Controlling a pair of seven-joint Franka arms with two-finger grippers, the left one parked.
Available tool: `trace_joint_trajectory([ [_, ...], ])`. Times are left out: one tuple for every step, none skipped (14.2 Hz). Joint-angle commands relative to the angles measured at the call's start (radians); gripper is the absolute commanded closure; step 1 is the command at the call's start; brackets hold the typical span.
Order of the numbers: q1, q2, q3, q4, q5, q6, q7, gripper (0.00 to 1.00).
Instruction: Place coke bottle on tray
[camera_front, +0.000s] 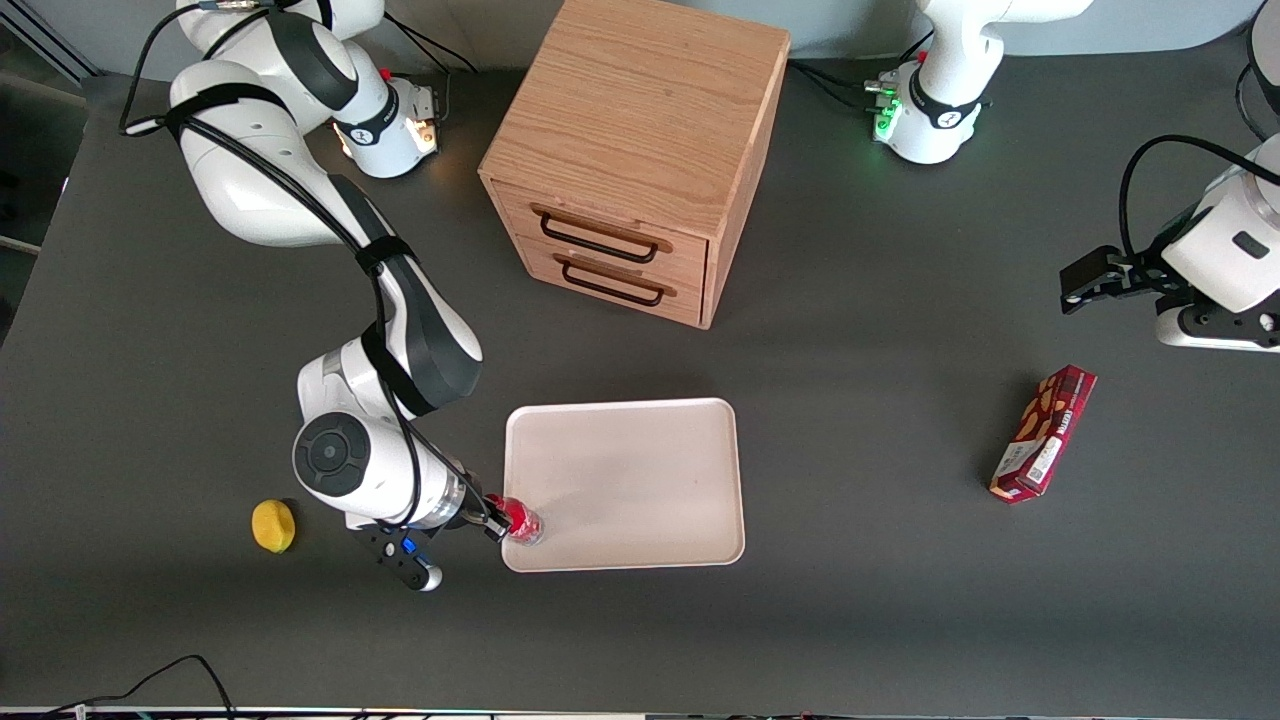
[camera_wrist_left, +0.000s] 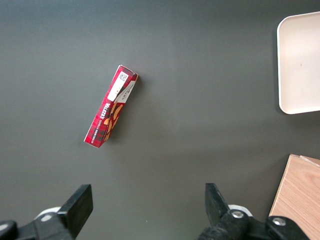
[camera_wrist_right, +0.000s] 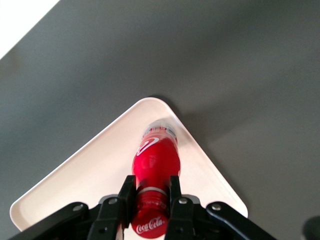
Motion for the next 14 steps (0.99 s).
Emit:
trace_joint_trajectory([
  [0.008,0.009,0.008,0.052,-0.034,-0.017,0.026,0.00],
  [0.002,0.000,0.016,0.052,-0.037,-0.032,0.023,0.00],
  [-0.009,-0.019,0.033,0.052,-0.039,-0.064,0.018,0.00],
  [-0.021,-0.051,0.044,0.052,-0.041,-0.108,0.003,0.00],
  [-0.038,-0.100,0.053,0.051,-0.047,-0.160,-0.046,0.00],
  [-0.061,-0.169,0.070,0.046,-0.048,-0.248,-0.128,0.00],
  [-0.084,-0.245,0.082,0.037,-0.047,-0.347,-0.211,0.00],
  [-0.116,-0.329,0.084,0.010,-0.041,-0.439,-0.288,0.00],
  [-0.139,-0.417,0.082,-0.036,-0.038,-0.518,-0.364,0.00],
  [-0.170,-0.504,0.081,-0.097,-0.025,-0.556,-0.418,0.00],
  [-0.205,-0.598,0.068,-0.177,0.017,-0.578,-0.477,0.00],
  [-0.242,-0.699,0.047,-0.284,0.063,-0.580,-0.553,0.00],
  [-0.245,-0.802,-0.028,-0.405,0.096,-0.566,-0.631,0.00],
  [-0.244,-0.895,-0.103,-0.514,0.138,-0.529,-0.705,0.00],
])
